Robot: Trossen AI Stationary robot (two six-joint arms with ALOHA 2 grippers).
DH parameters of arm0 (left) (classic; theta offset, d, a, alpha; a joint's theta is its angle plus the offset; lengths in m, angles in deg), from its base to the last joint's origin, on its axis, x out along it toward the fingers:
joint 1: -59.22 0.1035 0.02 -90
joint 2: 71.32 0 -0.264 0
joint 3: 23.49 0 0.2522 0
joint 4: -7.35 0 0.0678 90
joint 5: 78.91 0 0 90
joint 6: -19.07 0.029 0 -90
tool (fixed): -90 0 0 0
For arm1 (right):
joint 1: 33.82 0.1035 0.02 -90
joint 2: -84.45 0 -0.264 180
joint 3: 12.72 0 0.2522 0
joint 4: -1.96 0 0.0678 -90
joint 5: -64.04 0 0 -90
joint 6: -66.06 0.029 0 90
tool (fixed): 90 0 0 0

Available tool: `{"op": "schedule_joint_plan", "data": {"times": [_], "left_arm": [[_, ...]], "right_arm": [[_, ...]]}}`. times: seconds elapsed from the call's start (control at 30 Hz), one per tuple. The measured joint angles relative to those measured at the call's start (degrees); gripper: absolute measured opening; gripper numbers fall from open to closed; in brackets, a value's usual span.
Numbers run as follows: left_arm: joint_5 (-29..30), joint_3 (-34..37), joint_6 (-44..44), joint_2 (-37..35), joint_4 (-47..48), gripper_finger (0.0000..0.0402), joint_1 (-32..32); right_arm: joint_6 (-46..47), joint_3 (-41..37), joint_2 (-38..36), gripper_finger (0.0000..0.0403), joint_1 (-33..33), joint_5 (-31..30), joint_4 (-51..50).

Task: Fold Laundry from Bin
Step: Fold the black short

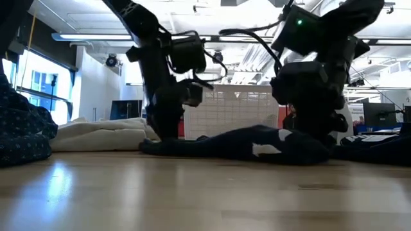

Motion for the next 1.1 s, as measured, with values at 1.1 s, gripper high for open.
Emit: {"op": "schedule_joint_plan", "data": {"times": [1.1], "left_arm": [[-2.75,-4.07,-4.53,1.09,-11.36,0.0001,-0.04]], "right_arm": [[-5.34,-0.80,-1.89,0.0011,4.29,3.51,23.60]]}}
